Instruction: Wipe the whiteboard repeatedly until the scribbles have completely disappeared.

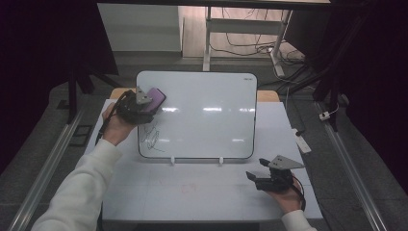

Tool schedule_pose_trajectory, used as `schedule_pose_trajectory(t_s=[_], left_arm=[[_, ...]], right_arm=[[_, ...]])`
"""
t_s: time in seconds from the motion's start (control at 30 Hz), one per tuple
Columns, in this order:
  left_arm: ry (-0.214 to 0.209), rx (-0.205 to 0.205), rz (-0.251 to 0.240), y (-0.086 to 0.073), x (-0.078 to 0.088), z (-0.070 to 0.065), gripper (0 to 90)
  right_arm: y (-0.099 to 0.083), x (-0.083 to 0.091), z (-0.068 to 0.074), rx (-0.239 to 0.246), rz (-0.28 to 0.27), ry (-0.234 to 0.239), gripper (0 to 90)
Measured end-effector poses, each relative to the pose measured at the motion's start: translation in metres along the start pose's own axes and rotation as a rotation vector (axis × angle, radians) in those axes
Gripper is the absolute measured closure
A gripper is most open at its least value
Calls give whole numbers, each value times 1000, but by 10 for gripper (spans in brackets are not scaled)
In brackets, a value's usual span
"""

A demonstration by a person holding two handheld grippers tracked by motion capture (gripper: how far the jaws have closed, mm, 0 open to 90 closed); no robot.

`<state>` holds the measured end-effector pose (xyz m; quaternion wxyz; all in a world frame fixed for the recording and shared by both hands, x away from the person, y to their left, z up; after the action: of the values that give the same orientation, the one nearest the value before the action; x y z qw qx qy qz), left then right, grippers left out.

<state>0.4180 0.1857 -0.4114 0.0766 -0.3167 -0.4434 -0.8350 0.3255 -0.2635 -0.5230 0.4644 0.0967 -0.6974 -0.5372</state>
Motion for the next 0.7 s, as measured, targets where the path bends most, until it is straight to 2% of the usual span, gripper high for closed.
schedule_pose_trajectory(t_s=[0.1, 0.3, 0.47, 0.7], left_arm=[[-3, -12, 13, -6, 0, -5, 407], [-13, -17, 9, -23, 0, -22, 407], [-39, -8, 1, -38, 0, -35, 407], [-54, 0, -14, -55, -1, -55, 407]], right_arm=[[-1, 0, -1, -3, 1, 1, 237], [0, 0, 0, 0, 1, -1, 237], [0, -1, 1, 3, 8, 1, 237], [0, -2, 2, 3, 9, 0, 236]])
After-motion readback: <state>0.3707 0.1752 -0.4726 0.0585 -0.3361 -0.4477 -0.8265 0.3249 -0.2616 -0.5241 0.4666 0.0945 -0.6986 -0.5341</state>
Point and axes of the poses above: each handheld gripper's, and its own axes: x roughly backward along the jaws, y roughly out of its top, z roughly to its left, the point moved 3 cm from there along -x, roughly forward along the jaws, and after that the axes turned 4 degrees about y, right-handed, at the moved point
